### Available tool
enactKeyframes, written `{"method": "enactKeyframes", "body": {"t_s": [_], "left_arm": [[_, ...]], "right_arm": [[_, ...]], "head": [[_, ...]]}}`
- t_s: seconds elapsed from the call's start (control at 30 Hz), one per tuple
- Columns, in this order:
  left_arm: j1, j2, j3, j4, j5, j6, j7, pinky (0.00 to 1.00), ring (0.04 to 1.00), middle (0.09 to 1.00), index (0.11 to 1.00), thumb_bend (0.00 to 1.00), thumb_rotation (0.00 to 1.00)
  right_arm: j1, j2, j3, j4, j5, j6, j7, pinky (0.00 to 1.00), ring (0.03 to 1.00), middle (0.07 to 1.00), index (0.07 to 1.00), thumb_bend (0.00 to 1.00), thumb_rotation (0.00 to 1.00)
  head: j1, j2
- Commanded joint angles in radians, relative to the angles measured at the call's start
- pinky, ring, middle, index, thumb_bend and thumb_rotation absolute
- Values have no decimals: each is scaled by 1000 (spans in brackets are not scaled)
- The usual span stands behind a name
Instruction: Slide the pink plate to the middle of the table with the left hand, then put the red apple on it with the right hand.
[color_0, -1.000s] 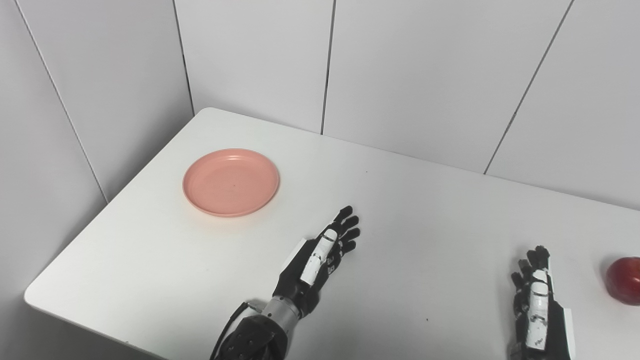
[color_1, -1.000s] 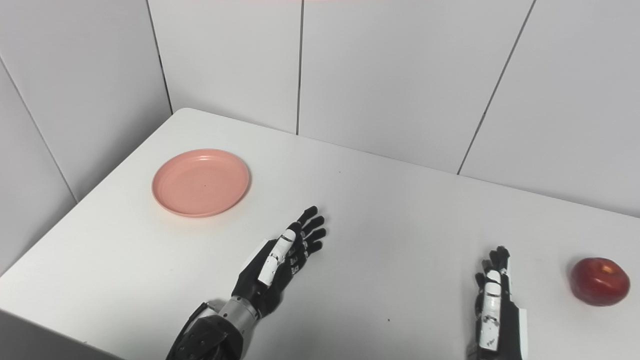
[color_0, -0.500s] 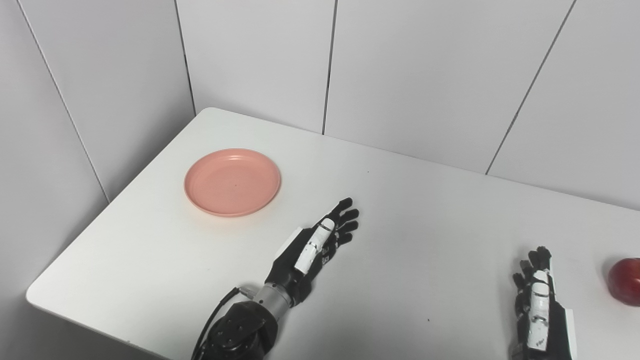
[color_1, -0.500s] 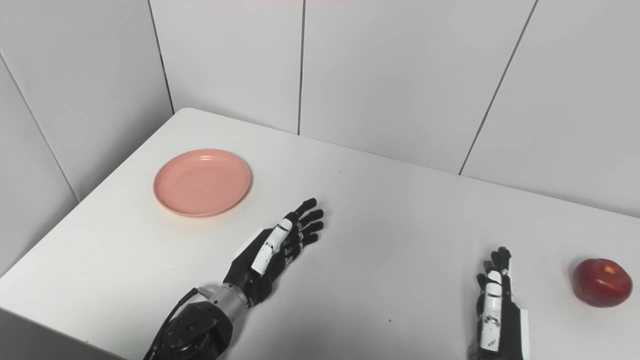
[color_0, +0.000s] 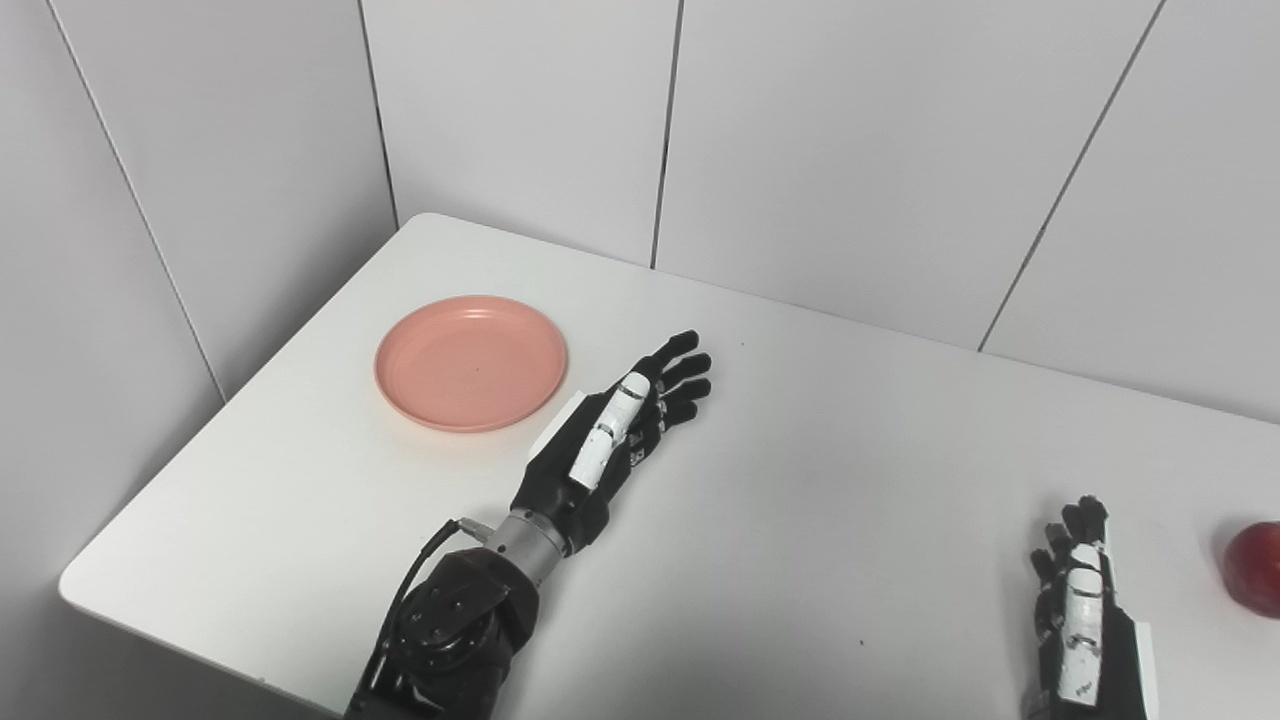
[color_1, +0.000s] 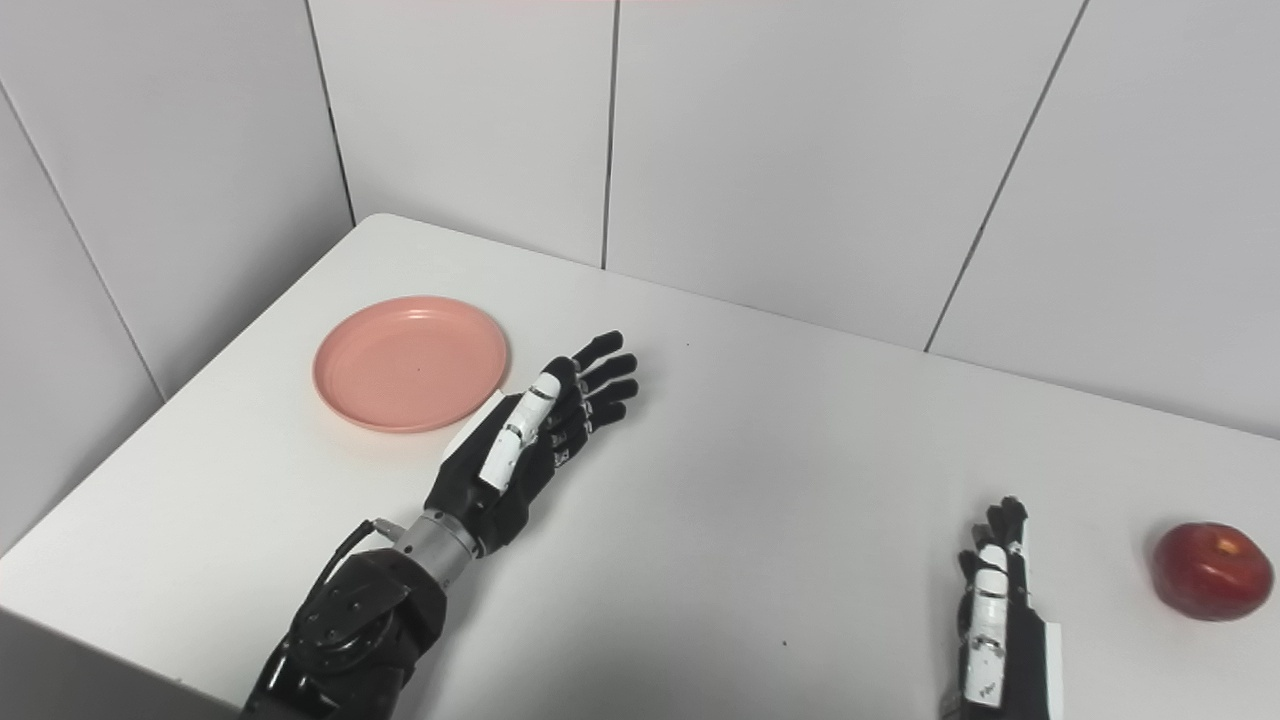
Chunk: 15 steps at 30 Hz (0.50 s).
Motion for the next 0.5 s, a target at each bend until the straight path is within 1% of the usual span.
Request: {"method": "enactKeyframes", "body": {"t_s": [0.0,0.07,0.13,0.23,0.4,0.47], "left_arm": [[-55,11,10,-50,-22,13,0,944,913,920,900,446,1000],[-68,16,17,-61,-25,24,2,947,917,923,905,438,1000],[-88,20,29,-78,-24,37,11,919,906,921,904,422,1000],[-117,32,46,-98,-30,55,19,914,907,924,907,418,1000],[-157,46,79,-116,-35,75,38,931,924,933,917,440,1000],[-171,53,95,-117,-39,77,41,929,926,935,918,440,1000]], "right_arm": [[8,-3,-6,30,-4,-29,0,1000,996,999,998,191,1000],[8,-2,-6,29,-8,-30,-1,1000,993,997,996,187,1000],[7,-6,-4,33,-7,-41,5,1000,998,1000,999,179,1000],[7,-8,-4,35,-9,-44,5,1000,995,1000,1000,181,1000],[7,-5,-7,28,-3,-22,1,1000,993,998,994,197,1000],[6,-6,-7,30,1,-28,3,1000,993,997,991,191,1000]], "head": [[3,1],[4,1],[4,1],[7,0],[7,-1],[8,-2]]}}
